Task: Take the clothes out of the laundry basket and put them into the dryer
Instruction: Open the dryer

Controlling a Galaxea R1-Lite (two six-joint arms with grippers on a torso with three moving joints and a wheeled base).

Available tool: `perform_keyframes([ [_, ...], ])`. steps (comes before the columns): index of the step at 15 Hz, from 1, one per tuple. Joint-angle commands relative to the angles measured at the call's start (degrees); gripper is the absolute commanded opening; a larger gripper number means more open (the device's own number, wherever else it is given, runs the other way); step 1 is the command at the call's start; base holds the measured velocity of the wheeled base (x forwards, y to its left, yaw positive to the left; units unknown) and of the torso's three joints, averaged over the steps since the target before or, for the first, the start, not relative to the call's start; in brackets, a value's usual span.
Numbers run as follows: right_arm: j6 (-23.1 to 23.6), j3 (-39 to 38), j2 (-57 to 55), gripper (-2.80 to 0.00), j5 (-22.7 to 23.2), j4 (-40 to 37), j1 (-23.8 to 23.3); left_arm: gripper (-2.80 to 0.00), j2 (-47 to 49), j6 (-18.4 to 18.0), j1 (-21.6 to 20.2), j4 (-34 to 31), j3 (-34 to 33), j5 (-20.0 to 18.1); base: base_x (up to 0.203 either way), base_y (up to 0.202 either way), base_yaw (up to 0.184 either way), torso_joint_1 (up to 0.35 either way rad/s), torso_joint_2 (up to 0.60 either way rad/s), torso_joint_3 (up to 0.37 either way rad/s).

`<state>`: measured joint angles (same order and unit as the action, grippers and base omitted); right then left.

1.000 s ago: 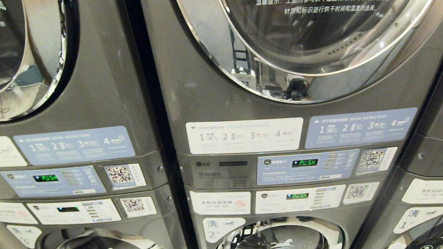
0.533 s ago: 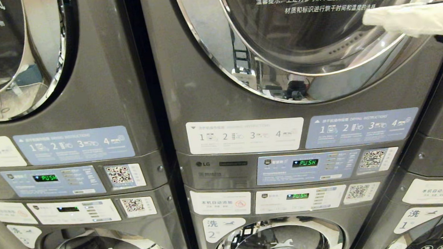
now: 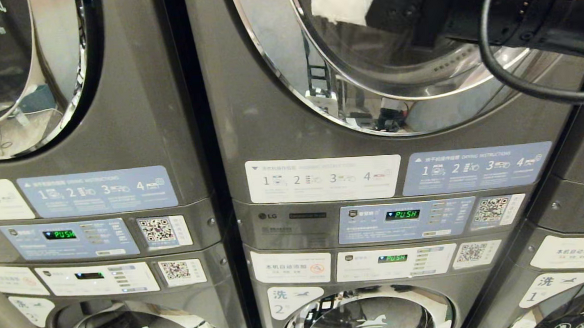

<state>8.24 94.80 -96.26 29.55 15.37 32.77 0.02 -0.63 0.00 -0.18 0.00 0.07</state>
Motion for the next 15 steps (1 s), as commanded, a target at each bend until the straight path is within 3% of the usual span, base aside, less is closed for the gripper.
perform_keyframes([
  [1, 0.1, 5.2, -6.1, 0.00, -1.7, 1.0, 1.7, -2.80, 0.0, 0.0, 0.0, 0.0, 0.0, 0.0, 0.000, 0.000, 0.000, 0.000, 0.00, 0.000],
  [6, 0.3, 16.9, -14.3, 0.00, -6.6, 1.7, 4.6, -2.80, 0.0, 0.0, 0.0, 0.0, 0.0, 0.0, 0.000, 0.000, 0.000, 0.000, 0.00, 0.000],
  [9, 0.2, 17.0, -15.8, 0.00, -7.6, 1.7, 4.8, -2.80, 0.0, -0.1, 0.0, 0.0, 0.0, 0.0, 0.000, 0.000, 0.000, 0.000, 0.00, 0.000],
  [11, 0.2, 17.1, -16.1, 0.00, -10.8, 1.9, 4.9, -2.80, 0.0, 0.0, 0.0, 0.0, 0.0, -0.1, 0.000, 0.000, 0.000, 0.000, 0.00, 0.000],
  [15, 0.1, 17.3, -16.8, 0.00, -11.4, 2.9, 4.9, -2.80, 0.0, 0.0, 0.0, 0.0, 0.0, 0.0, 0.000, 0.000, 0.000, 0.000, 0.00, 0.000],
])
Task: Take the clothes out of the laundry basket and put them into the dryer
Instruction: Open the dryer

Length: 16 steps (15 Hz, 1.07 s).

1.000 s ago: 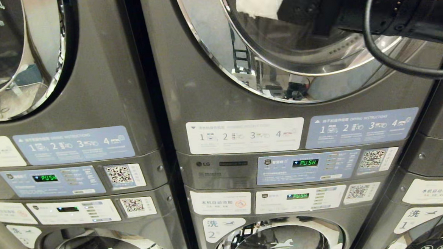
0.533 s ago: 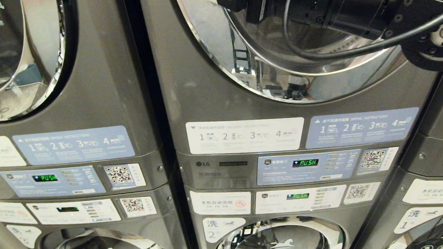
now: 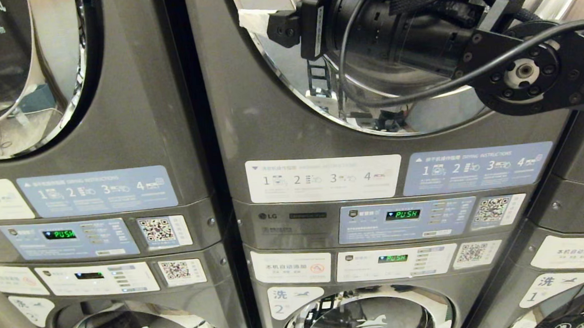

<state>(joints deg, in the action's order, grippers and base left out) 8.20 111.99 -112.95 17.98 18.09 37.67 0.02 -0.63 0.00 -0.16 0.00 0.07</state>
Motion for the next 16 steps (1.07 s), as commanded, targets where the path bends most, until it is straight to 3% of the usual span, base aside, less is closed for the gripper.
perform_keyframes([
  [1, -0.1, 0.1, -0.1, 0.00, 0.2, 0.2, 0.0, -2.80, 0.0, 0.0, 0.0, 0.0, 0.0, 0.0, 0.000, 0.000, 0.000, 0.000, 0.00, 0.000],
  [3, -0.5, 0.1, -0.1, 0.00, 1.3, 0.1, 0.1, -2.80, 0.0, 0.0, 0.0, 0.0, 0.0, 0.0, 0.000, 0.000, 0.000, 0.000, 0.00, 0.000],
  [9, -3.3, 0.1, 0.7, 0.00, 14.4, -0.1, 0.6, -2.80, 0.0, 0.0, 0.0, 0.0, 0.0, 0.0, 0.000, 0.000, 0.000, 0.000, 0.00, 0.000],
  [16, -3.6, -4.7, 8.8, 0.00, 15.4, -2.8, 1.8, -2.80, 0.0, 0.0, 0.0, 0.0, 0.0, 0.0, 0.000, 0.000, 0.000, 0.000, 0.00, 0.000],
])
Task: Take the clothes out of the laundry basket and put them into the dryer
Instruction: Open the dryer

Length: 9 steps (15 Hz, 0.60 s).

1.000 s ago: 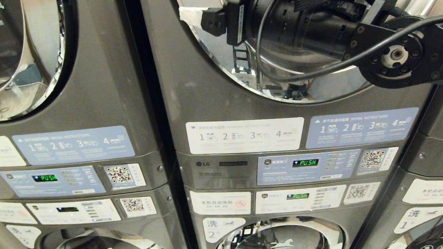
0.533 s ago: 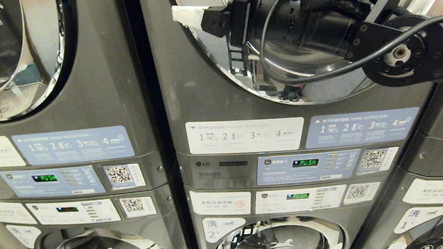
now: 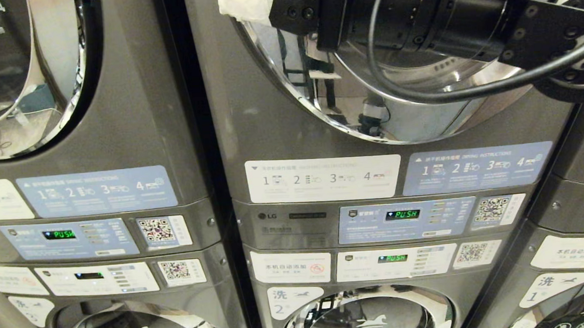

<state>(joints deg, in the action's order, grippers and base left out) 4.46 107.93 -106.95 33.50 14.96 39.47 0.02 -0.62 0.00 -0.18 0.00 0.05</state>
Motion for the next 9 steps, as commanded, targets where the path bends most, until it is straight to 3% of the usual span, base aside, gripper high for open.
perform_keyframes([
  [1, -0.1, -3.9, 5.8, 0.00, 0.7, 0.2, 0.0, -2.80, 0.0, 0.0, 0.0, 0.0, 0.0, 0.0, 0.000, 0.000, 0.000, 0.000, 0.00, 0.000],
  [6, -0.9, -22.9, 23.7, 0.00, 8.6, -1.2, -0.1, -2.80, 0.0, 0.0, 0.0, 0.0, 0.0, 0.0, 0.000, 0.000, 0.000, 0.000, 0.00, 0.000],
  [9, -3.2, -30.8, 35.9, 0.00, 10.8, -4.9, -0.2, -2.80, 0.0, 0.0, 0.0, 0.0, 0.0, 0.0, 0.000, 0.000, 0.000, 0.000, 0.00, 0.000],
])
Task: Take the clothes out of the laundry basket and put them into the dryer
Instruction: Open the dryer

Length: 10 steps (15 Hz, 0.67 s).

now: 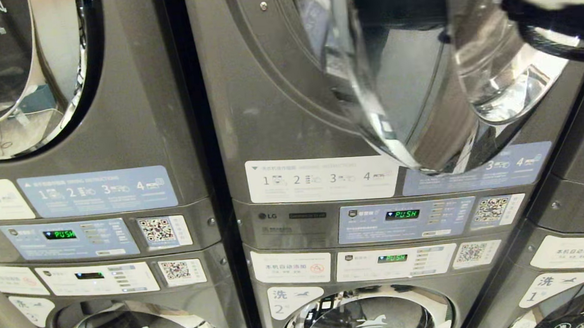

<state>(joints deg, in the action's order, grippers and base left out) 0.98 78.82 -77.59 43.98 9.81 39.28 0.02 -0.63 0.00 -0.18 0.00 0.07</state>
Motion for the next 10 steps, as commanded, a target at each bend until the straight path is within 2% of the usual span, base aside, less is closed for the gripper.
perform_keyframes([
  [1, -1.5, -3.8, 11.2, 0.00, 0.2, -1.0, -0.3, -2.80, 0.0, 0.0, 0.0, 0.0, 0.0, 0.0, 0.000, 0.000, 0.000, 0.000, 0.00, 0.000],
  [3, -5.7, -6.6, 20.1, 0.00, -2.6, -3.1, -1.5, -2.80, 0.0, 0.0, -0.1, 0.0, 0.0, 0.0, 0.000, 0.000, 0.000, 0.000, 0.00, 0.000],
  [5, -8.8, -9.3, 29.0, 0.00, -7.6, -6.0, -2.1, -2.80, 0.0, 0.0, 0.0, 0.0, 0.0, 0.0, 0.000, 0.000, 0.000, 0.000, 0.00, 0.000],
  [7, -10.9, -11.6, 38.0, 0.00, -12.7, -12.4, -2.4, -2.80, 0.0, 0.0, 0.0, 0.0, 0.0, 0.0, 0.000, 0.000, 0.000, 0.000, 0.00, 0.000],
  [8, -11.3, -12.4, 41.2, 0.00, -16.1, -15.0, -2.5, -2.80, 0.0, 0.0, 0.0, 0.0, 0.0, 0.0, 0.000, 0.000, 0.000, 0.000, 0.00, 0.000],
  [10, -11.6, -13.5, 47.0, 0.00, -29.9, -17.4, -2.5, -2.80, 0.0, 0.0, 0.0, 0.0, 0.0, 0.0, 0.000, 0.000, 0.000, 0.000, 0.00, 0.000],
])
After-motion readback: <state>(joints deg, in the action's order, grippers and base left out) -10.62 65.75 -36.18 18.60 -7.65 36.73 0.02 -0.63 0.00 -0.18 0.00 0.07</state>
